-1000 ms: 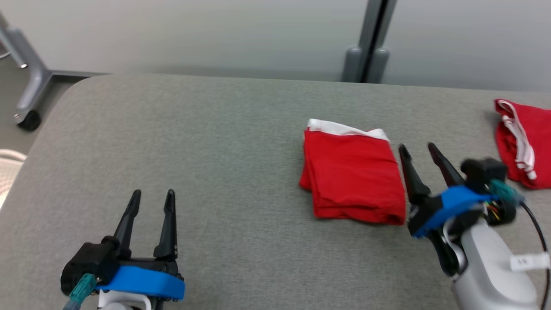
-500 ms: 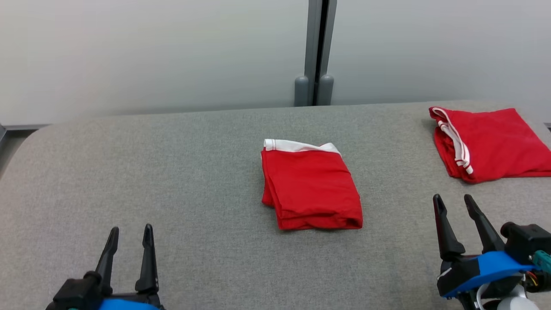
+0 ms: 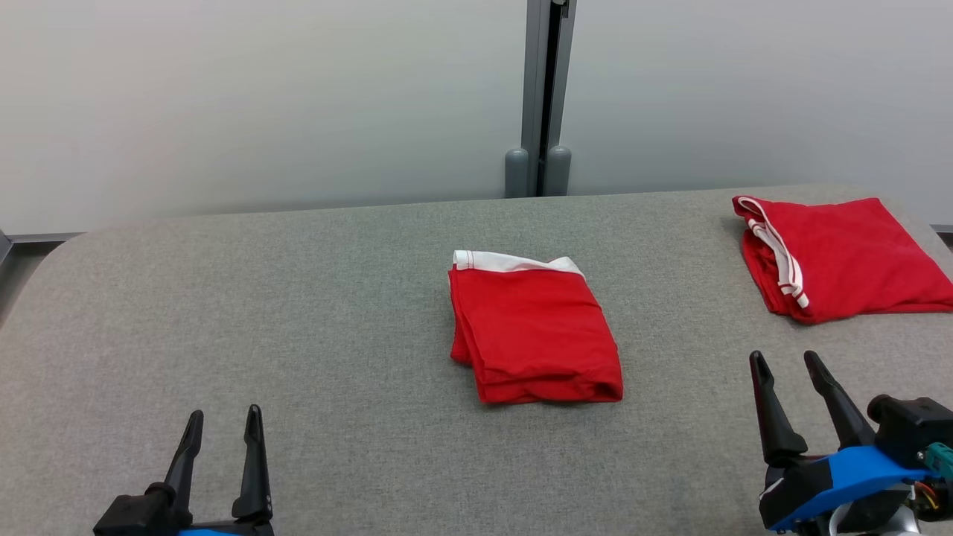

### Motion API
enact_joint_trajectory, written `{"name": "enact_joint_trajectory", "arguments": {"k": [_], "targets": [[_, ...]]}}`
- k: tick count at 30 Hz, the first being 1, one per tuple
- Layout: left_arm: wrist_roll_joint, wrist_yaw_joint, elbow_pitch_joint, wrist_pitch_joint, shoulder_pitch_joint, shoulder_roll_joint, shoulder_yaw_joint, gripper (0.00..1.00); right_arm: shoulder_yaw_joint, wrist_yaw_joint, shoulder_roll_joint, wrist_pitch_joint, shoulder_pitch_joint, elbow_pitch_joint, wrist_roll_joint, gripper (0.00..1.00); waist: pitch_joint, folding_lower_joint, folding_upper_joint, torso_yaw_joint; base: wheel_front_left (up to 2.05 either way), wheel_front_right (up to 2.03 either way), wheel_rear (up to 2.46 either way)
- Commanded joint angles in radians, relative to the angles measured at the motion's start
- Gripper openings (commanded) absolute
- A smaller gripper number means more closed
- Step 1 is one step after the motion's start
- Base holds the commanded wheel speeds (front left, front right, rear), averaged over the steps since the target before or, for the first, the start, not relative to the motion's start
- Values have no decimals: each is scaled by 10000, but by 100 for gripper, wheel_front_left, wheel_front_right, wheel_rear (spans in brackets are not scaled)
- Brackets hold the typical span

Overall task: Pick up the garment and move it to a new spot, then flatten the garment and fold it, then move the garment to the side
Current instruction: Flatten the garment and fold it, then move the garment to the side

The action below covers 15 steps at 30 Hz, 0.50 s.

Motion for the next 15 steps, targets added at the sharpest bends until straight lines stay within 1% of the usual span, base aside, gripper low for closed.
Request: {"name": "enact_joint_trajectory", "arguments": {"k": [1,15], "targets": [[4,39,4,-39,-4,2,15,100,-37,1,32,43,157,-51,10,100,14,0,-1,18,0,0,0],[-41,206,-254,84,-50,15,-149,100,-24,1,79,180,90,151,-82,100,125,0,-1,86,0,0,0]]}}
